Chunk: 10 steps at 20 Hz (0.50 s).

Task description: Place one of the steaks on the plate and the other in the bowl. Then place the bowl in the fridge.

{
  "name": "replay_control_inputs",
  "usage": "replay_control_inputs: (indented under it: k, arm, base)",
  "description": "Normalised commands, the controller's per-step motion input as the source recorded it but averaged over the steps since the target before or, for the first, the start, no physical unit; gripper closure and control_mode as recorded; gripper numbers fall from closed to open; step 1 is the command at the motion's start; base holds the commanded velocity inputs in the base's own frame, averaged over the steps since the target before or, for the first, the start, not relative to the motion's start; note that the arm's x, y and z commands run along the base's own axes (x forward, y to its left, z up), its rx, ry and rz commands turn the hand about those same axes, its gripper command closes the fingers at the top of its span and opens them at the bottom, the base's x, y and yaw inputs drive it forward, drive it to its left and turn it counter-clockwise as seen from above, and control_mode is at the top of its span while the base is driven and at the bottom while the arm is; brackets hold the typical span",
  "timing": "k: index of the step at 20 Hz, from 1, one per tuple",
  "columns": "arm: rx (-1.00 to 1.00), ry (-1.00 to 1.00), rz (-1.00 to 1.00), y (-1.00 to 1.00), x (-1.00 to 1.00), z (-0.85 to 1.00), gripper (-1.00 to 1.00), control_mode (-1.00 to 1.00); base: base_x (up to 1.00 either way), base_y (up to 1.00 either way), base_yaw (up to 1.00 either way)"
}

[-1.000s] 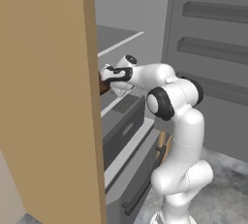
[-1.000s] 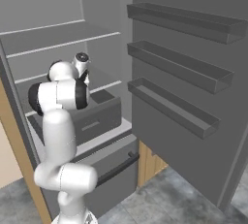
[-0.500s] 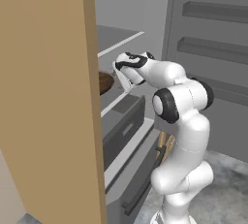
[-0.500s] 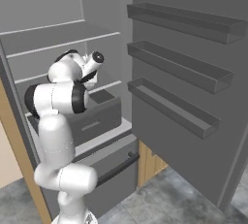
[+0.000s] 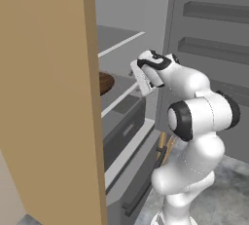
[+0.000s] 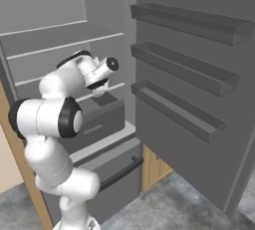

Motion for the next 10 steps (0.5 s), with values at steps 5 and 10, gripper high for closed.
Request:
replay_control_inputs:
  k: [5,10]
  arm:
    - [-0.13,-0.02,0.07,-0.33,-0.97,0.27,-1.00,-1.00]
    - [-0.30,0.01,0.13,-0.67,-0.68,0.05,-1.00,-1.00]
  base:
    - [0.00,0.00,0.00]
    - [0.00,0.00,0.00]
